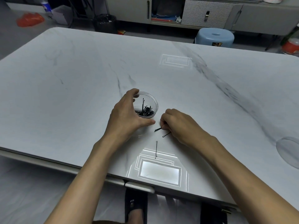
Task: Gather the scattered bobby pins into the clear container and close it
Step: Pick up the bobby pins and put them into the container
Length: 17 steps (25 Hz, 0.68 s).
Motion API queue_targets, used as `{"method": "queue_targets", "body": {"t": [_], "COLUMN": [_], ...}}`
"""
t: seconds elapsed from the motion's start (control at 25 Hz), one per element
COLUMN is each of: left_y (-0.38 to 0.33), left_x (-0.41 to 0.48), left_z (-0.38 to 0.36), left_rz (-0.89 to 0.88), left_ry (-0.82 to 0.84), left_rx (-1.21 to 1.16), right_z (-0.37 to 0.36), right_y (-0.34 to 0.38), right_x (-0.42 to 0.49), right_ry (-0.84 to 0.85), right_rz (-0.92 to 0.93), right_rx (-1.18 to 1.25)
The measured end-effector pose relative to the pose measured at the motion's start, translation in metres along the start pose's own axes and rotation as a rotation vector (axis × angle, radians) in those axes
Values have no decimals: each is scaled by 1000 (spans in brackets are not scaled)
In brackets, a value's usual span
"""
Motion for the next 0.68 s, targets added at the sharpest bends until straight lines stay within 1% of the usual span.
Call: {"method": "queue_targets", "body": {"t": [0.08, 0.12, 0.2, 0.24, 0.28, 0.32, 0.4, 0.48, 0.6, 0.64, 0.68], "left_y": [0, 0, 0, -1, -3, -5, -9, -10, -10, -9, -8], "left_x": [0, 0, 0, 0, 0, -1, -2, -3, -3, -3, -2], "left_z": [0, 0, -1, -3, -5, -8, -15, -17, -14, -12, -9], "left_rz": [0, 0, -3, -7, -13, -22, -41, -51, -51, -50, -43], "left_ry": [1, 3, 17, 28, 43, 63, 109, 130, 102, 83, 62], "left_rx": [1, 1, 12, 19, 23, 24, 15, 8, 13, 16, 13], "right_z": [6, 15, 41, 54, 65, 72, 77, 75, 79, 77, 70], "right_y": [-11, -22, -43, -45, -39, -28, -2, 10, -2, -10, -18], "right_x": [-3, -4, -7, -8, -8, -5, -1, -1, -5, -7, -7], "right_ry": [-61, -133, -354, -446, -490, -484, -414, -374, -433, -427, -377], "right_rz": [-87, -169, -311, -329, -302, -244, -114, -59, -95, -132, -169], "right_rx": [29, 111, 365, 472, 532, 541, 472, 451, 478, 474, 467]}}
Point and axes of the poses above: each hand's wrist, its own x-axis towards the middle knuckle, its own z-axis out of the back of the hand, y = z × x, the point moved 8 cm from there along x, towards the middle knuckle, and after that the axes turned 9 degrees about -x, right-handed, at the moved point
